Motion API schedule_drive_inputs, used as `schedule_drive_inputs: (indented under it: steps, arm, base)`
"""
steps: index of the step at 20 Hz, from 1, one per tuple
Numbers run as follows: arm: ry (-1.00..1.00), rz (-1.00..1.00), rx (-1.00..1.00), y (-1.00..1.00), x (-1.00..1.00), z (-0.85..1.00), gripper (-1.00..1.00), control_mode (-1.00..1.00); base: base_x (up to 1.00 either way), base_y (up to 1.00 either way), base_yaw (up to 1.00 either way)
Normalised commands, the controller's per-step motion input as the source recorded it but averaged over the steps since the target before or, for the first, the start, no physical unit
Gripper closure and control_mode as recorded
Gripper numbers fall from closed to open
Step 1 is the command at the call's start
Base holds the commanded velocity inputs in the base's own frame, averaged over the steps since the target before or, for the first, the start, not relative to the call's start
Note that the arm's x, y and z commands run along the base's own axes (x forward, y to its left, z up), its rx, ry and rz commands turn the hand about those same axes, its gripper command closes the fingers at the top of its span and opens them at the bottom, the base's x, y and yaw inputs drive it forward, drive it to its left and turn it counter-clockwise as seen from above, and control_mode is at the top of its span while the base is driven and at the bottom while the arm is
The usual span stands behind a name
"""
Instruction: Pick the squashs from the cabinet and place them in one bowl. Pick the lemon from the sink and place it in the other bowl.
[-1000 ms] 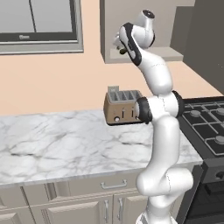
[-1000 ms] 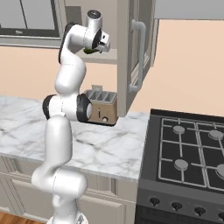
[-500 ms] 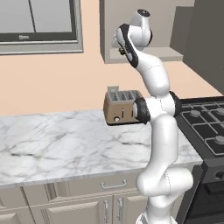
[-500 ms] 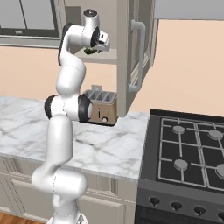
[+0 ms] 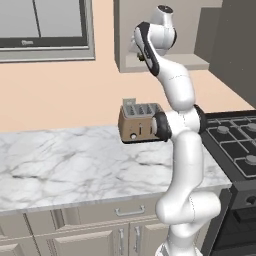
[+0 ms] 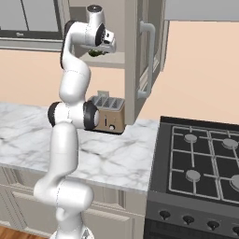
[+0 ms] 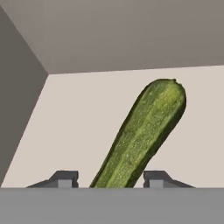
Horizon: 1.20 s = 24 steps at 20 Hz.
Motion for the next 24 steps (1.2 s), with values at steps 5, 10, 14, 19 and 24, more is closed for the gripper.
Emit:
schedule_drive_inputs:
  steps: [5, 10, 14, 19, 24]
  arm:
    - [-0.05, 0.03, 0.00, 0.00, -0.77, -0.01, 1.00, -1.00]
    - [-0.05, 0.05, -0.03, 0.00, -0.93, -0.18, 1.00, -1.00]
    - [-0.08, 0.07, -0.05, 0.00, -1.00, -0.34, 1.00, -1.00]
    - [-0.09, 0.08, -0.03, 0.02, -1.00, -0.34, 1.00, -1.00]
    - [-0.11, 0.08, -0.03, 0.00, -1.00, -0.32, 1.00, -1.00]
  base:
    - [0.00, 0.00, 0.00]
    - [0.00, 0.00, 0.00]
    - [0.00, 0.00, 0.00]
    - [0.00, 0.00, 0.00]
    - [0.00, 0.00, 0.00]
